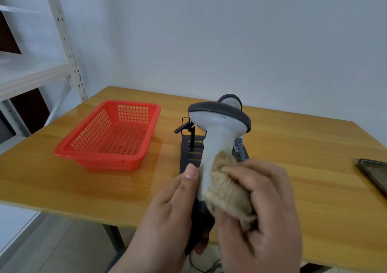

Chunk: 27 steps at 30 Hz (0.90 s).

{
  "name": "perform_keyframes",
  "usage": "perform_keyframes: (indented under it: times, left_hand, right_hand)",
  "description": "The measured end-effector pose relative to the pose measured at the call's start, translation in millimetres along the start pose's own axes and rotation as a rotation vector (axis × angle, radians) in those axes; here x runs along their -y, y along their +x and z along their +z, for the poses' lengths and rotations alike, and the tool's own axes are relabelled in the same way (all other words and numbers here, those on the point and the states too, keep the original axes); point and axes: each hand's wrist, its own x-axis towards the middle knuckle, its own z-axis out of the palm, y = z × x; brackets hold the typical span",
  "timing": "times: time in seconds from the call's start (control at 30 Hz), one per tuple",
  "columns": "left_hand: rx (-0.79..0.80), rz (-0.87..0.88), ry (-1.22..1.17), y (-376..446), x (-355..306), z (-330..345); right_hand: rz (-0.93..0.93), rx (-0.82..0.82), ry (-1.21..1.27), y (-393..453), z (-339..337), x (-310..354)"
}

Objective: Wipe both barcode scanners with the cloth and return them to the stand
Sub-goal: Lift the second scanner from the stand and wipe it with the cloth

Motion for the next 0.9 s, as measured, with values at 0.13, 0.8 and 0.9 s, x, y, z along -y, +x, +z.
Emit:
perform_keyframes:
  times: [0.13,0.8,0.9]
  left_hand:
    - [-0.054,0.022,-0.045,2.2,-4.8,1.3]
    - [0.051,-0.194,-0.314,4.7,-0.3,1.1]
    - [0.059,-0.241,-0.397,5.7,3.5,0.4]
  right_hand:
    - [-0.104,0.082,-0.034,-3.0,-3.9,-0.1]
    - [-0.100,0.117,-0.097,5.3,-7.2,4.8]
    - [-0.014,0.078,-0.041,18.0,-10.6,-3.5]
